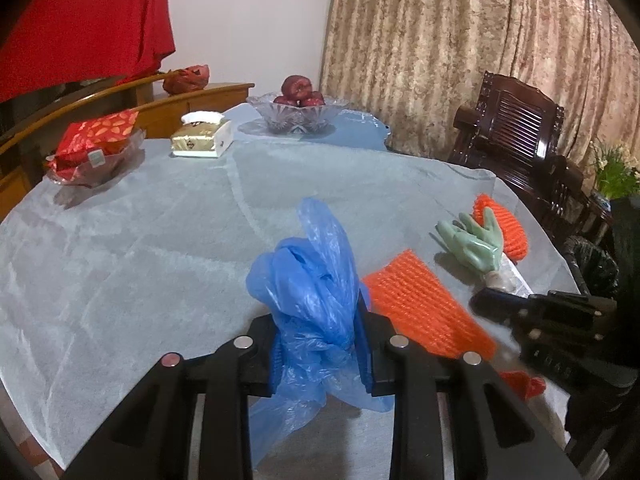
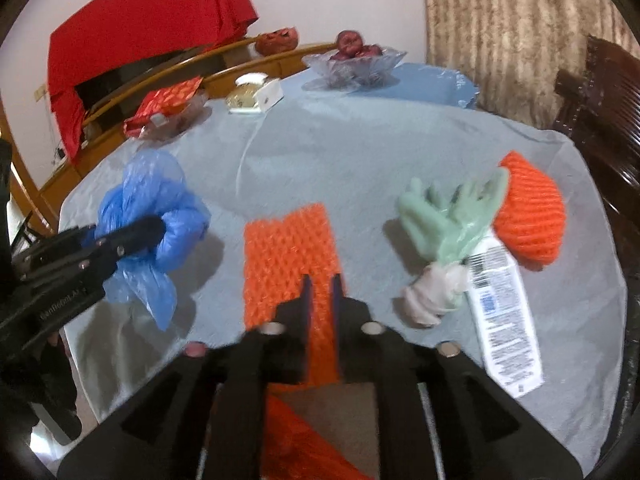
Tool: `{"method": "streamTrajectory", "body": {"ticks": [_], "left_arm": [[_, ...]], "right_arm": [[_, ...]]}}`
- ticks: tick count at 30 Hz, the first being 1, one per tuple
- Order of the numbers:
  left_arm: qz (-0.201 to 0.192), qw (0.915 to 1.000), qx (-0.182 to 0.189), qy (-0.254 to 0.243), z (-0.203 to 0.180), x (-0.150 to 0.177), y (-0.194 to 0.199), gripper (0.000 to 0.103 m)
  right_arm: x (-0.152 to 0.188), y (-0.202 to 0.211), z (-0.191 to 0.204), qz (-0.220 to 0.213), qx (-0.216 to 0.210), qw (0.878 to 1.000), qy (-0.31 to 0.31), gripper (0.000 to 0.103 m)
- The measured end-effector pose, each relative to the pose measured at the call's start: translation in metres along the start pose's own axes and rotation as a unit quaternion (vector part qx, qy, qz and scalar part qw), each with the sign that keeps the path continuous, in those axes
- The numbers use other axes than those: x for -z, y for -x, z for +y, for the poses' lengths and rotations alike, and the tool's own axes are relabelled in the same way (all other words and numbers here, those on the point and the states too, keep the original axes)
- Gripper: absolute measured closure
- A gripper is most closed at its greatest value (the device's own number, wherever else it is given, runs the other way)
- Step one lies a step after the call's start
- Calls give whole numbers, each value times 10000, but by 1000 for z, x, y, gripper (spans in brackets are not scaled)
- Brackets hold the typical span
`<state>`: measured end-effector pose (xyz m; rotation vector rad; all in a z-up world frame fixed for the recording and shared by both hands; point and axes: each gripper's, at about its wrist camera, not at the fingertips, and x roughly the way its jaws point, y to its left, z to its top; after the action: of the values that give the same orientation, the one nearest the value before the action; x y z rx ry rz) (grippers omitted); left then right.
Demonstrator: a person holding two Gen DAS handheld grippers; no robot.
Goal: Collect trash
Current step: 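Grasp the orange foam net with the right tool and lift it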
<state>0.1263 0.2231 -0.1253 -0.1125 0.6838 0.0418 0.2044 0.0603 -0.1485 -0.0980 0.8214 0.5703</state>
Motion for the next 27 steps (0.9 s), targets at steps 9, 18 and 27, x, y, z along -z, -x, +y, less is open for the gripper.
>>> {"method": "streamTrajectory", "body": {"ticks": [9,18,27], "left_arm": [[145,9998,-74,141,15,3,-8,74],[203,9997,34,114,11,0,-15,74],[-22,9999,155,42,-10,-15,1,74]], "right_arm": [[4,-34,-2,547,-194,9983,-64,59],[-5,-21,-5,345,-35,9994,-74,93],[-24,35,-22,-530,273,9981,-185,93]]}}
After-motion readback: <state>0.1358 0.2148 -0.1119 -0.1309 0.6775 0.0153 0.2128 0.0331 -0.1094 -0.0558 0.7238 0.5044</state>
